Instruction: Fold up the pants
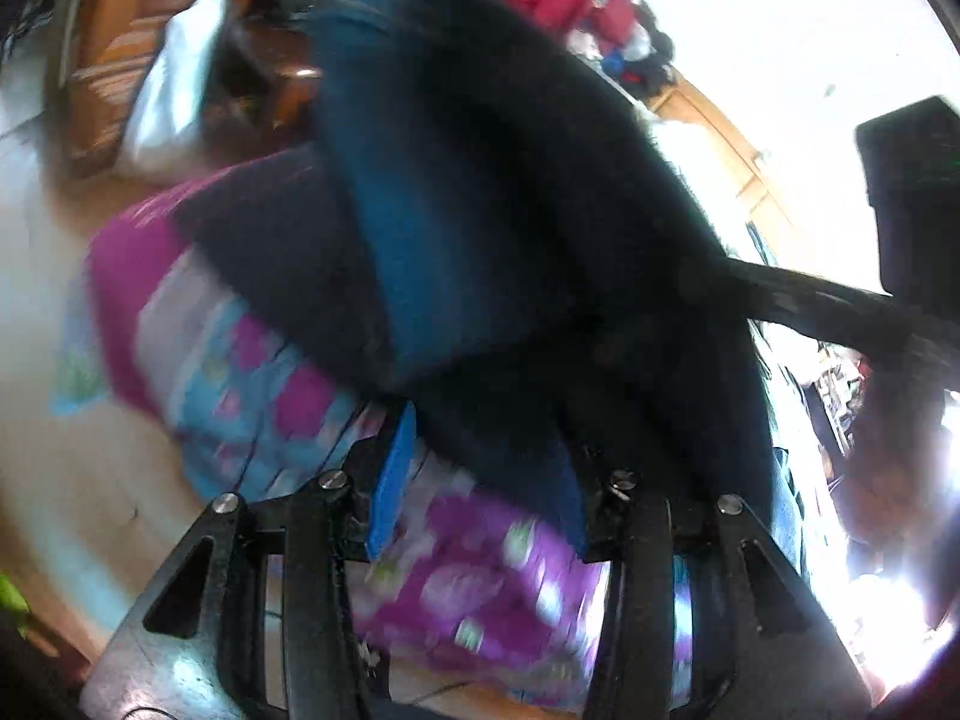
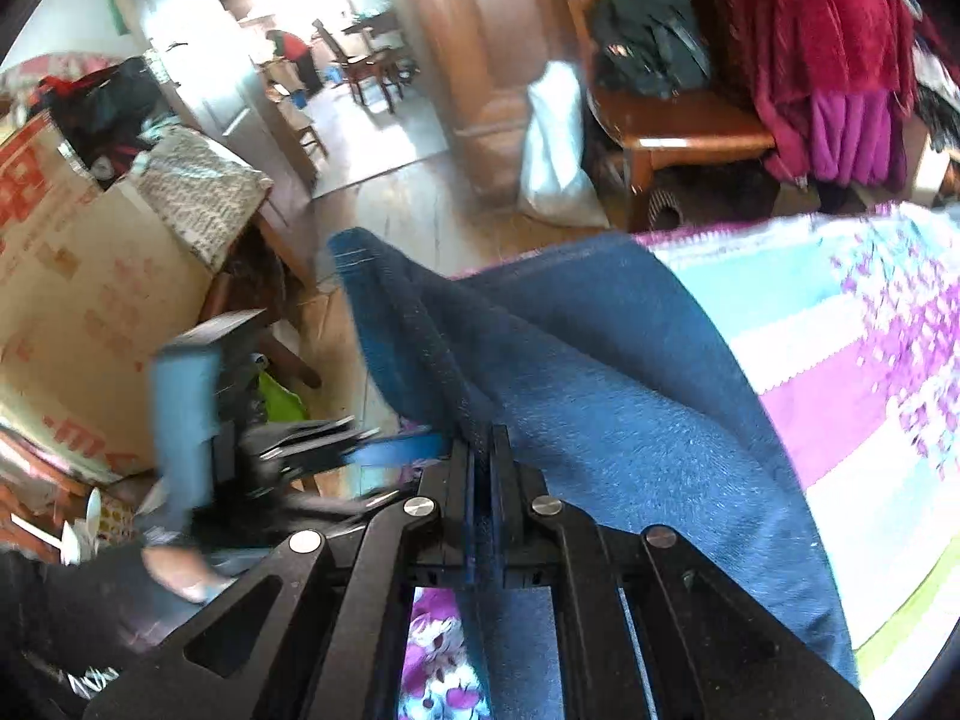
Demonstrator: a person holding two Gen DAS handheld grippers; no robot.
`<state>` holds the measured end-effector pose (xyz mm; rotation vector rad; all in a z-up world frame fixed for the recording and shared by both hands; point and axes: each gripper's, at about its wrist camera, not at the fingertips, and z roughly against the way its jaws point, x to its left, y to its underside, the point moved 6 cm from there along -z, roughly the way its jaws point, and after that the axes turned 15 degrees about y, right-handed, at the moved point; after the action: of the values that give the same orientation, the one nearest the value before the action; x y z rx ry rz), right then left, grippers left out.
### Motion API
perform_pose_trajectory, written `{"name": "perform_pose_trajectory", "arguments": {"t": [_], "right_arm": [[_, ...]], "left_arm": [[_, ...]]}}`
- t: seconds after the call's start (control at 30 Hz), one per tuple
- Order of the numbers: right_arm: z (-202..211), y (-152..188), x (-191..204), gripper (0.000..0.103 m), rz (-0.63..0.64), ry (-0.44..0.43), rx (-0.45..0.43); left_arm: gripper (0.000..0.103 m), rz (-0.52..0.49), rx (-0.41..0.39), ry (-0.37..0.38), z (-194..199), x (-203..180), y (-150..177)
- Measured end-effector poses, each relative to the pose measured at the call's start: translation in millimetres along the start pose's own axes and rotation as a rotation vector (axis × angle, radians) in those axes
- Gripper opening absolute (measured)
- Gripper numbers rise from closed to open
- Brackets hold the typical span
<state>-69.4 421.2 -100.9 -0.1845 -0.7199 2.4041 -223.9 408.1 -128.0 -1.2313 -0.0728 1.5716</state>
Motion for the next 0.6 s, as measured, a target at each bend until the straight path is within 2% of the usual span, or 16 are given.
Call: {"name": "perform_pose_trajectory", "arguments": {"t": [0.07,0.2,0.27,0.33,0.37,0.4,0.47,0.5,0.53,0.57,0.6], "right_arm": [[21,3,3,0.007,0.012,-0.004,-0.029],[45,0,13,0.007,0.023,-0.038,-0.071],[46,-1,18,0.007,0.029,-0.066,-0.071],[27,2,20,0.011,0.025,-0.114,-0.030],[12,7,21,0.014,0.014,-0.144,0.007],[-7,14,20,0.022,0.000,-0.154,0.057],[-29,32,15,0.028,-0.026,-0.137,0.144],[-26,38,15,0.028,-0.038,-0.167,0.145],[-14,40,13,0.028,-0.042,-0.204,0.114],[0,41,7,0.028,-0.042,-0.218,0.081],[8,40,-1,0.028,-0.045,-0.220,0.064]], "left_arm": [[0.043,-0.002,-0.011,0.003,-9,-1,-17],[0.045,0.002,-0.120,-0.005,-13,7,-70],[0.045,0.043,-0.202,0.017,-7,17,-100],[0.046,0.130,-0.268,-0.017,2,39,-120],[0.048,0.174,-0.291,-0.029,7,52,-122],[0.051,0.232,-0.304,-0.061,14,70,-120],[0.053,0.297,-0.288,-0.152,18,96,-105],[0.053,0.326,-0.279,-0.198,27,111,-91],[0.053,0.344,-0.275,-0.212,33,117,-80],[0.049,0.352,-0.279,-0.210,41,121,-69],[0.052,0.345,-0.296,-0.192,52,120,-60]]}}
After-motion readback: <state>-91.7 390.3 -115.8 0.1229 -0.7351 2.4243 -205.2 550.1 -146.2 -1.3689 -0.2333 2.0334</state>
